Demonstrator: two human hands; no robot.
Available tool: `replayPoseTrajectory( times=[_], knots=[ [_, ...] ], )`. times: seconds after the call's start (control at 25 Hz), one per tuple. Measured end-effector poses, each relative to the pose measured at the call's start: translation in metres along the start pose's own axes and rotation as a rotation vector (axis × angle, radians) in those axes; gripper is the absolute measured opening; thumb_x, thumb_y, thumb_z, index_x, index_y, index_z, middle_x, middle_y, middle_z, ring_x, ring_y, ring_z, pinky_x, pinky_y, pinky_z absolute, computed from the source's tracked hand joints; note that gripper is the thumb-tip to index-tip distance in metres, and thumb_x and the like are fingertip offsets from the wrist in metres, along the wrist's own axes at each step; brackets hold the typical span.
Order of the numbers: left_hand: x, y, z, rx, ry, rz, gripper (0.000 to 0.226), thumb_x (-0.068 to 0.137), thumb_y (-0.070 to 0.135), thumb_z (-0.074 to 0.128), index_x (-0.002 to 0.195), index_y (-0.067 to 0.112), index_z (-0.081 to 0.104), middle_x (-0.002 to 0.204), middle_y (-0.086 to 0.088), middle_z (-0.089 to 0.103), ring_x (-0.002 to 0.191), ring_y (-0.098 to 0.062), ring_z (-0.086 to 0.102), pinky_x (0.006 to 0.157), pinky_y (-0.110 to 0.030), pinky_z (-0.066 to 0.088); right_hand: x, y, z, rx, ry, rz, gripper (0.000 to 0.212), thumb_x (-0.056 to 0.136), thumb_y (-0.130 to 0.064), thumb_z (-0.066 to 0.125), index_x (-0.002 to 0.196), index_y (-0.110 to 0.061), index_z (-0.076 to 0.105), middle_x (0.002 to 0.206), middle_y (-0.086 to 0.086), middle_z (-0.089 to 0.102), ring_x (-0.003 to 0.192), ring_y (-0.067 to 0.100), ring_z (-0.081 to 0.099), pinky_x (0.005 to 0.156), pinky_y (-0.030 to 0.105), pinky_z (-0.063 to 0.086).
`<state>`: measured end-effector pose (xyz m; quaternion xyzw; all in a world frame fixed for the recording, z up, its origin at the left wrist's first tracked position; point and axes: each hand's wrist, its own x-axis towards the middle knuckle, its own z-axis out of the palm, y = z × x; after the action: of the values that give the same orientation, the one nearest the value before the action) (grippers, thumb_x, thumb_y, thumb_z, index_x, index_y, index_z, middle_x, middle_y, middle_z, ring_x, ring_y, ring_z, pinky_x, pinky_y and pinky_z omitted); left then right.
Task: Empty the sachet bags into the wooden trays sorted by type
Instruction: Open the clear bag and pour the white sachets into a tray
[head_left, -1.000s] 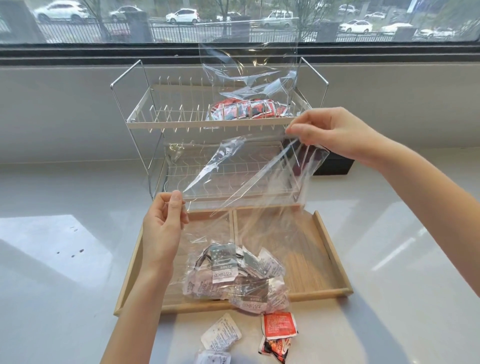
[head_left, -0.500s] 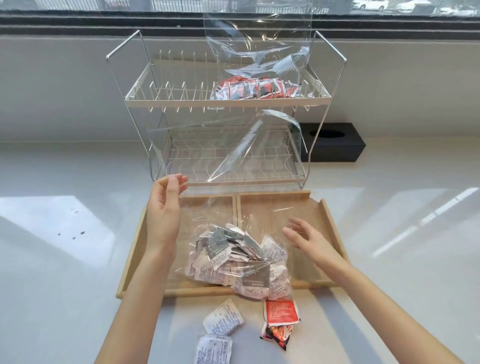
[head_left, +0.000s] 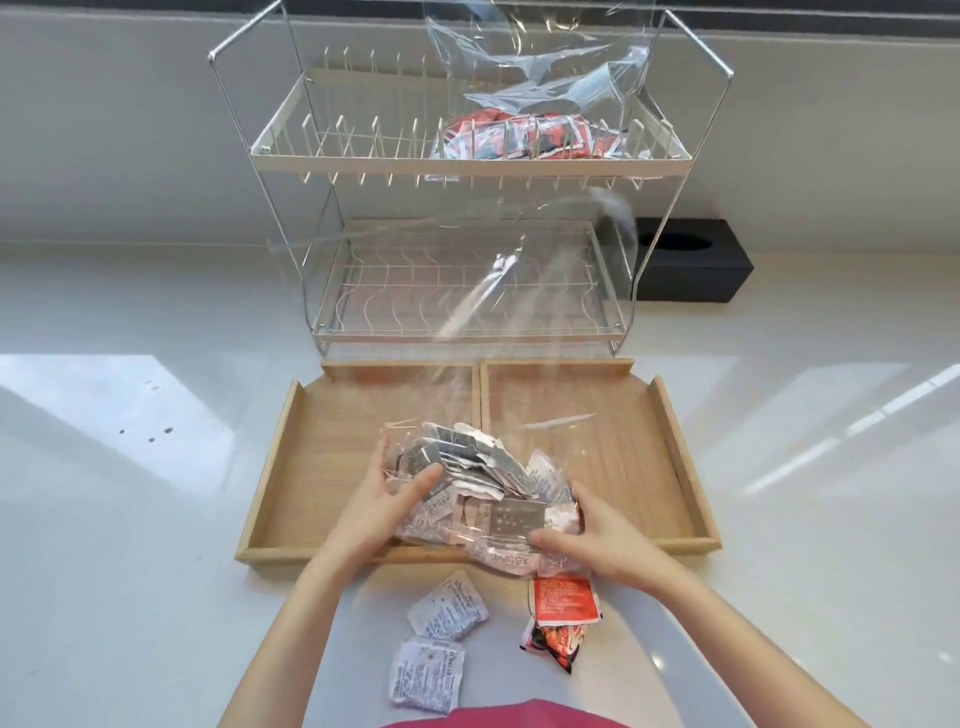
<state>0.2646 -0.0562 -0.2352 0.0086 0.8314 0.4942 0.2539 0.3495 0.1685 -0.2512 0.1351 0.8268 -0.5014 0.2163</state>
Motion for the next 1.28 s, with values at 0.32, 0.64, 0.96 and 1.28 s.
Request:
replayPoseTrajectory(
  times=[0.32,0.64,0.96,1.28],
  knots=[
    [-0.001,-0.021,-0.015,0.302,-0.176,-0.035,0.108,0.057,0.059,0.069,0.140,0.015,0.015,0.135,0.004,0.044,0.109,-0.010,0.047,0.088,-0.024,0.034,0.008,-0.003,0.001,0.137,0.203,0.017,0.027,0.080,-0.027,0.066,0.102,-0.018,0.053,0.082,-0.014,0.064,0.066,-0.006,0.061,0.053,0.006,0.045],
    [-0.018,0.008,0.006,0.283,0.233,0.336,0.027,0.081,0.035,0.062,0.099,0.018,0.050,0.087,0.014,0.056,0.081,-0.011,0.054,0.061,-0.019,0.038,-0.005,-0.013,-0.023,0.348,0.341,-0.009,0.034,0.085,-0.036,0.059,0.111,-0.016,0.056,0.093,-0.006,0.067,0.073,0.001,0.066,0.057,0.012,0.046],
    [-0.038,0.037,0.061,0.118,0.093,0.262,0.027,0.078,0.036,0.064,0.097,0.025,0.049,0.083,0.024,0.052,0.072,0.007,0.054,0.056,-0.008,0.041,-0.051,0.027,-0.071,0.464,0.346,0.010,0.036,0.087,-0.033,0.055,0.112,-0.007,0.058,0.108,0.009,0.069,0.092,0.018,0.067,0.082,0.034,0.054],
    [-0.044,0.019,0.075,-0.307,-0.172,-0.027,0.052,0.084,0.005,0.058,0.131,0.013,0.039,0.109,0.003,0.062,0.090,-0.004,0.064,0.061,-0.014,0.052,-0.068,0.064,-0.095,0.620,0.174,0.056,0.027,0.087,-0.007,0.055,0.113,0.002,0.055,0.085,0.008,0.074,0.070,0.020,0.072,0.062,0.021,0.056]
  ],
)
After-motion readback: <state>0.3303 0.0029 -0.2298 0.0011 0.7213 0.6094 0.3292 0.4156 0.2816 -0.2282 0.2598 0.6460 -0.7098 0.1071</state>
